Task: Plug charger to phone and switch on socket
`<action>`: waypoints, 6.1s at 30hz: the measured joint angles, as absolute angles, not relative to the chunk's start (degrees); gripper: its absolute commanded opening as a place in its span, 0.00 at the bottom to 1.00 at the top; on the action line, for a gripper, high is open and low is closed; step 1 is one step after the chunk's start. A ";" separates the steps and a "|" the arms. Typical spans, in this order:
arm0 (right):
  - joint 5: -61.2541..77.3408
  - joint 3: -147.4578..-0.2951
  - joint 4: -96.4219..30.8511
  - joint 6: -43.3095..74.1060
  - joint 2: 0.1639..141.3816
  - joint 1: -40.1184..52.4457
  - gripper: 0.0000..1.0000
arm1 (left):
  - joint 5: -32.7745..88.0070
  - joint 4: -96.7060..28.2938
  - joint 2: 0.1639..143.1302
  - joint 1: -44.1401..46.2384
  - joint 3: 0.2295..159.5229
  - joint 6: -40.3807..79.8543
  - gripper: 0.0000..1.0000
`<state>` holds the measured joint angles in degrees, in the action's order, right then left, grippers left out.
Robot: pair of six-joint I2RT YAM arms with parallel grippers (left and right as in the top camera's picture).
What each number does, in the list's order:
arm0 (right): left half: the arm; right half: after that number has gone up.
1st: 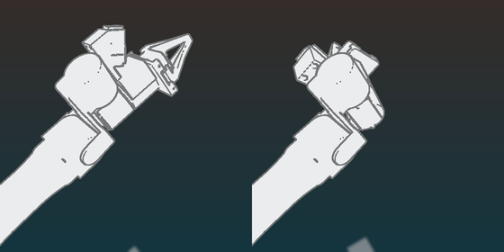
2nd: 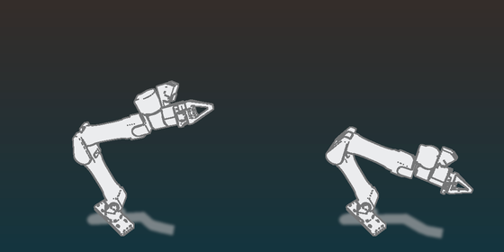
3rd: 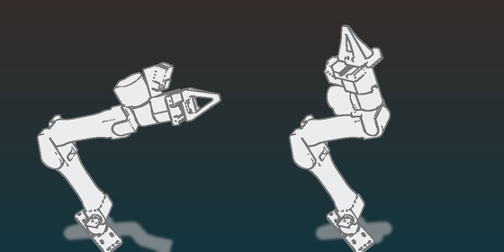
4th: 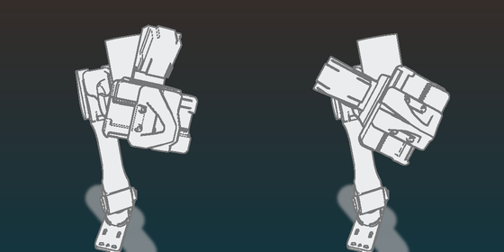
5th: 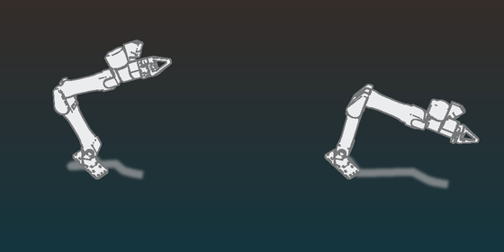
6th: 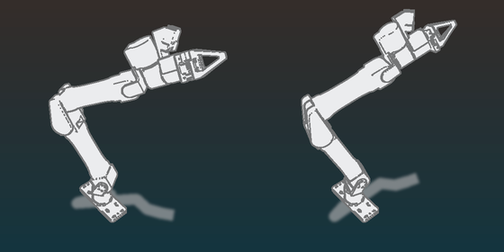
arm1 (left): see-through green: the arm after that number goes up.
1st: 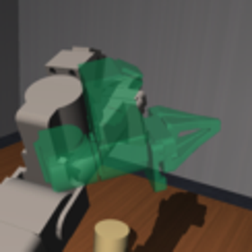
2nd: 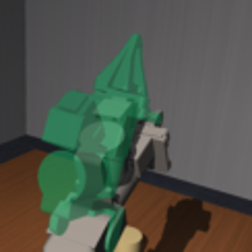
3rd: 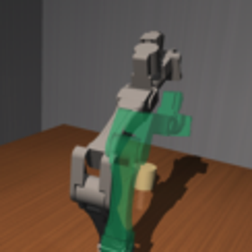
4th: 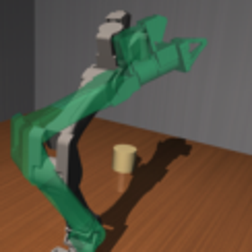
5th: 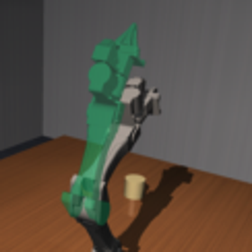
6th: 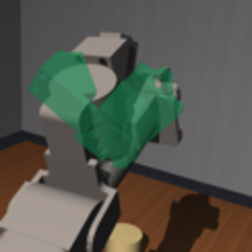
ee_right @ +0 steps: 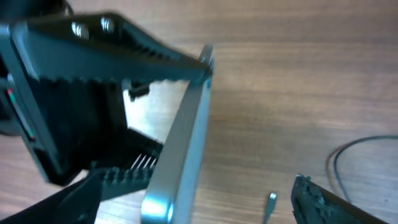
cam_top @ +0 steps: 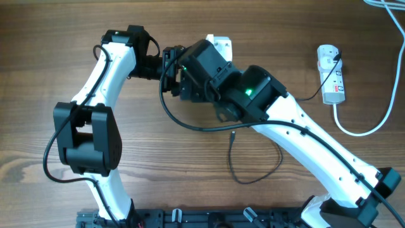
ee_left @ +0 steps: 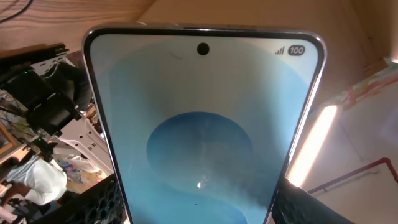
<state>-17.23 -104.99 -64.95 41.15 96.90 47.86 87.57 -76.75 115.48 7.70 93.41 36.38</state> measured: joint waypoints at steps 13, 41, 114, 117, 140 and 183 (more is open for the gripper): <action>-16.69 -104.99 -62.00 41.69 96.90 47.86 0.57 | 83.79 -74.11 115.48 7.70 93.38 41.56 0.73; -18.52 -104.99 -62.00 40.91 98.21 47.86 0.43 | 82.56 -69.21 115.48 7.70 93.41 48.38 0.74; -25.78 -104.99 -63.05 116.53 99.70 47.86 0.13 | 81.25 -63.18 115.11 7.60 93.73 51.35 0.36; -25.78 -104.99 -62.19 117.23 99.70 47.86 0.14 | 81.23 -63.16 115.09 7.60 93.73 51.42 0.35; -33.63 -104.99 -74.83 106.50 99.24 47.57 1.00 | 64.97 -63.16 115.04 5.87 93.89 51.55 0.04; 3.73 -62.96 -48.49 53.34 107.09 37.85 0.48 | 19.16 -65.28 115.04 4.75 93.89 29.71 0.04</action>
<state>3.73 -62.96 -48.49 53.34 107.09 37.85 19.16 -65.28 115.04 4.75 93.89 29.71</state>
